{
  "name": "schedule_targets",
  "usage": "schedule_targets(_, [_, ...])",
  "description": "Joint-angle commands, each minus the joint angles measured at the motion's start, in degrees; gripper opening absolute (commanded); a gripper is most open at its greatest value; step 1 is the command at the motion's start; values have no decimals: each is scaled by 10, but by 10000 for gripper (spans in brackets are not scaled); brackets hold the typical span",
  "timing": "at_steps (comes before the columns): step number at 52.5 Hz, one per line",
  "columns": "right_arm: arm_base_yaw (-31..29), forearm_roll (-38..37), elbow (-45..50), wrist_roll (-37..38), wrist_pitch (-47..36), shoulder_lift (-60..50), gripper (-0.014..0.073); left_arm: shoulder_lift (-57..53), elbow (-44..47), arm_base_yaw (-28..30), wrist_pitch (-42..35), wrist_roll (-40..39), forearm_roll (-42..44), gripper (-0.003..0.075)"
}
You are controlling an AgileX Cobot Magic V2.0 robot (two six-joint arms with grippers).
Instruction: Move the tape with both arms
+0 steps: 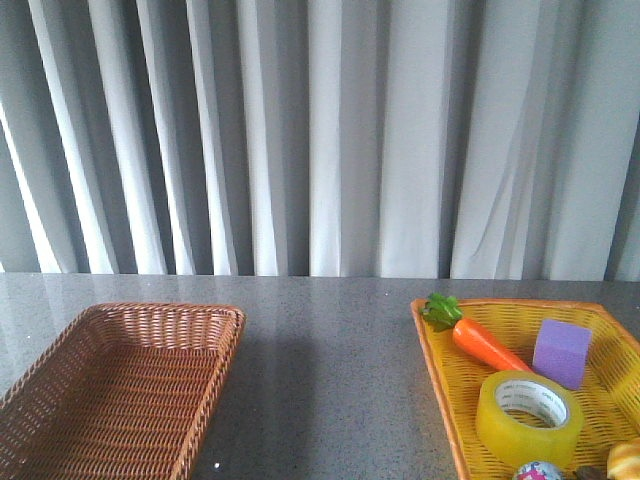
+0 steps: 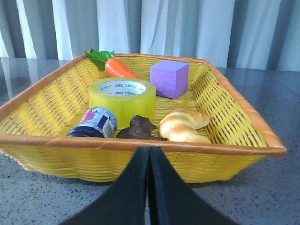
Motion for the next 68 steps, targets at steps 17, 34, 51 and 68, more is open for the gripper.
schedule_targets(17, [-4,-5,5,-3,-41,-7,-8,-9,-14,0,-43,-5,-2,-6])
schedule_targets(34, [-4,-5,5,-3,-41,-7,-8,-9,-14,0,-43,-5,-2,-6])
schedule_targets(51, [-4,-5,5,-3,-51,-7,-8,-9,-14,0,-43,-5,-2,-6])
schedule_targets(68, [-4,19,5,-9,-105,-7,-8,-9,-15,0,-125,26,35,-6])
